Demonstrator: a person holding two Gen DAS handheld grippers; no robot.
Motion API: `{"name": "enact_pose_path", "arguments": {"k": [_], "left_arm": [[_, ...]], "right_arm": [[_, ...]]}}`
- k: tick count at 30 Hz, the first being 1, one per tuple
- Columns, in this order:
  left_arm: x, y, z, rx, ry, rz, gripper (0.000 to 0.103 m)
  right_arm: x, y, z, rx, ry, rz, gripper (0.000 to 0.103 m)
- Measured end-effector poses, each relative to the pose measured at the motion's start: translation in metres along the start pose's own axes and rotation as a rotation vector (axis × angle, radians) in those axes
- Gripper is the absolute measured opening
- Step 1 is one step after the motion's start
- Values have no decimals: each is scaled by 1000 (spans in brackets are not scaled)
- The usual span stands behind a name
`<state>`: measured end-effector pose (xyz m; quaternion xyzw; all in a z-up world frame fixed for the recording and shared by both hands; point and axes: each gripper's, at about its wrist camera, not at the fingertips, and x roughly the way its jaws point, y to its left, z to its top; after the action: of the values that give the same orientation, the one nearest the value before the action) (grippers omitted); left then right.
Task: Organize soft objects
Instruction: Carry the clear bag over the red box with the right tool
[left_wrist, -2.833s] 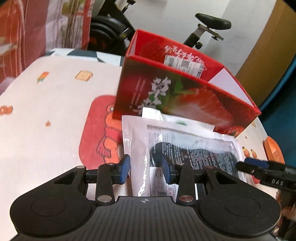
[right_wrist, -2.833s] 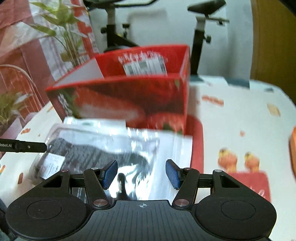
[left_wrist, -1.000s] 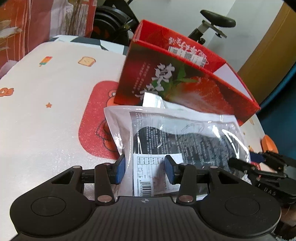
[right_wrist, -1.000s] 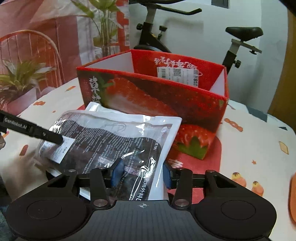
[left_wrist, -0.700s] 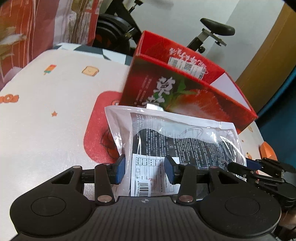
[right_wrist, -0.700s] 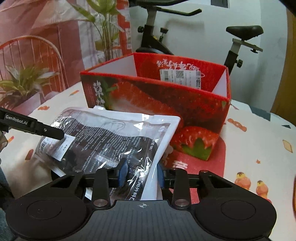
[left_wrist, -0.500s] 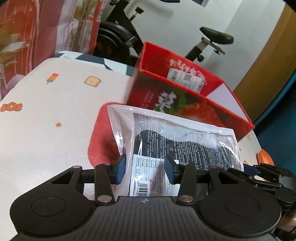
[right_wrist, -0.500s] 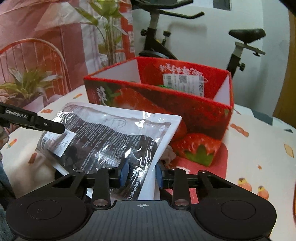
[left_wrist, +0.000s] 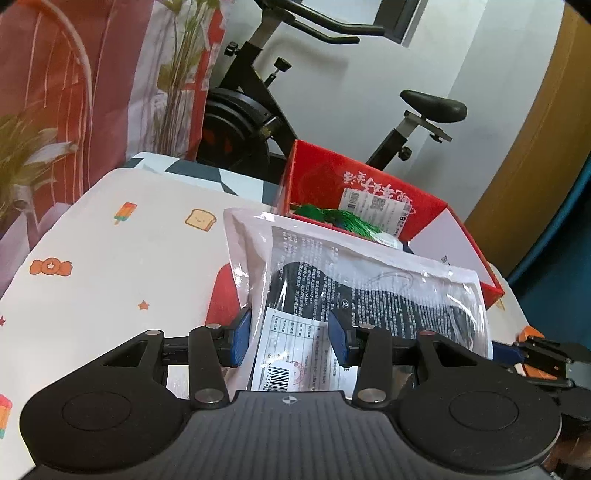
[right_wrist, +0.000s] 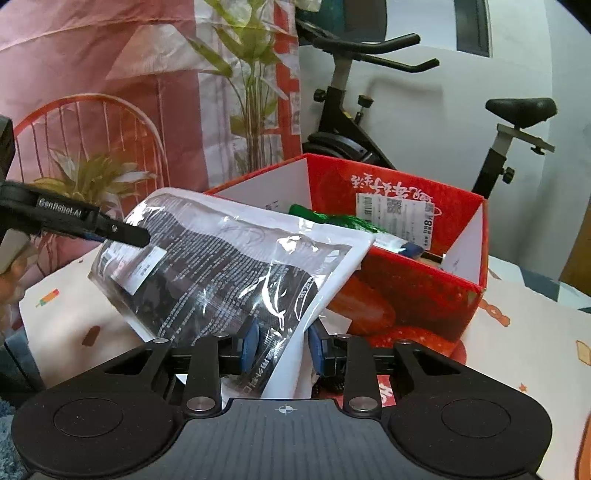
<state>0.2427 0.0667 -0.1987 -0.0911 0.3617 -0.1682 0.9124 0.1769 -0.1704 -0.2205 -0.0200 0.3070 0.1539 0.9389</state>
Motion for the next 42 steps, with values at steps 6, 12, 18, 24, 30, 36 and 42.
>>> {"name": "enact_pose_path", "arguments": {"k": [6,12,18,24,30,36,42], "left_arm": [[-6,6,2,-28,-17,-2,46],[-19,-4,18,17,-79,-19,46],[-21,-27,43,81,-145,-25,46],[-12,-50,70,114,-197,-65,46],[9,-72,94,147,-213,-96,46],[27,-87,117,205,-236,-107,46],[59,-89,139,220,-229,-99,46]], "right_arm": [[-8,-4,2,17,-55,10,21],[-18,-11,16,37,-129,12,20],[-25,-23,39,16,-191,-35,20],[-36,-44,65,4,-269,-102,20],[-40,-68,81,2,-307,-173,20],[-26,-91,88,36,-325,-208,20],[-2,-111,102,50,-334,-247,20]]}}
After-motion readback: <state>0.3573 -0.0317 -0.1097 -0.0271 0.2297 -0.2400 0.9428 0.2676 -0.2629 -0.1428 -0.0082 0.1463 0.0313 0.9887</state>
